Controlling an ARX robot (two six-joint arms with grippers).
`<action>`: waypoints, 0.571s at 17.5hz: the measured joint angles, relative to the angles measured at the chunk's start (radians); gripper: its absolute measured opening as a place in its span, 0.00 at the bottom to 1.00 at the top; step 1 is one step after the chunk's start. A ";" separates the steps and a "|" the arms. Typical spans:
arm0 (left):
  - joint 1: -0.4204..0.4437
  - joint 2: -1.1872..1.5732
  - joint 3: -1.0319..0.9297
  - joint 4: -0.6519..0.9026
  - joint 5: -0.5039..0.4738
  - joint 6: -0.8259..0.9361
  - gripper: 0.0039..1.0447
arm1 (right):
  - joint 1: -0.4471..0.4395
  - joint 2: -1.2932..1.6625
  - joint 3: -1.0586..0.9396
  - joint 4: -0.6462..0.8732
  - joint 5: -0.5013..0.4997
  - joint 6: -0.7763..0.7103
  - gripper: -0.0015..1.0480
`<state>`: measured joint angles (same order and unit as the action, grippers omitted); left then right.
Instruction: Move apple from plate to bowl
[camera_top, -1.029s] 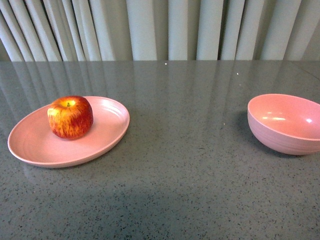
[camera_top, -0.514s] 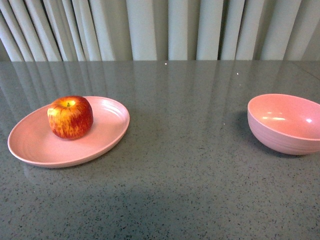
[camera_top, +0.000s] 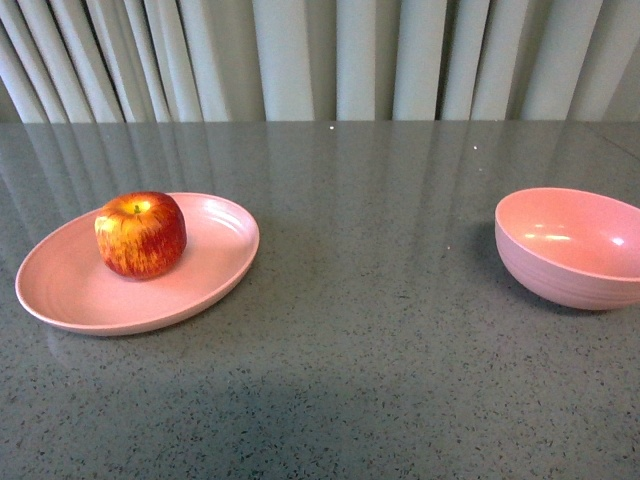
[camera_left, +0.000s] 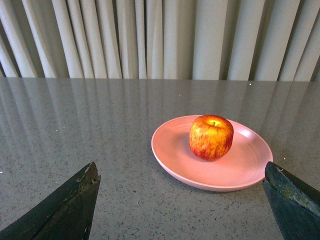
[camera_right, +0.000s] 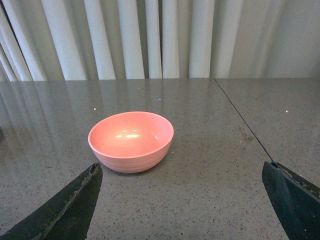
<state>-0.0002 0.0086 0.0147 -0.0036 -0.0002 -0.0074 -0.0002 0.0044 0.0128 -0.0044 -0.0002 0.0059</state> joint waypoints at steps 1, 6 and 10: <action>0.000 0.000 0.000 0.000 0.000 0.000 0.94 | 0.000 0.000 0.000 0.000 0.000 0.000 0.94; 0.000 0.000 0.000 0.000 0.000 0.000 0.94 | 0.000 0.000 0.000 0.000 0.000 0.000 0.94; 0.000 0.000 0.000 0.000 0.000 0.000 0.94 | -0.021 0.014 0.014 -0.066 -0.062 0.033 0.94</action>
<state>-0.0002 0.0086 0.0147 -0.0036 -0.0006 -0.0074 -0.0216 0.0185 0.0269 -0.0708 -0.0624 0.0391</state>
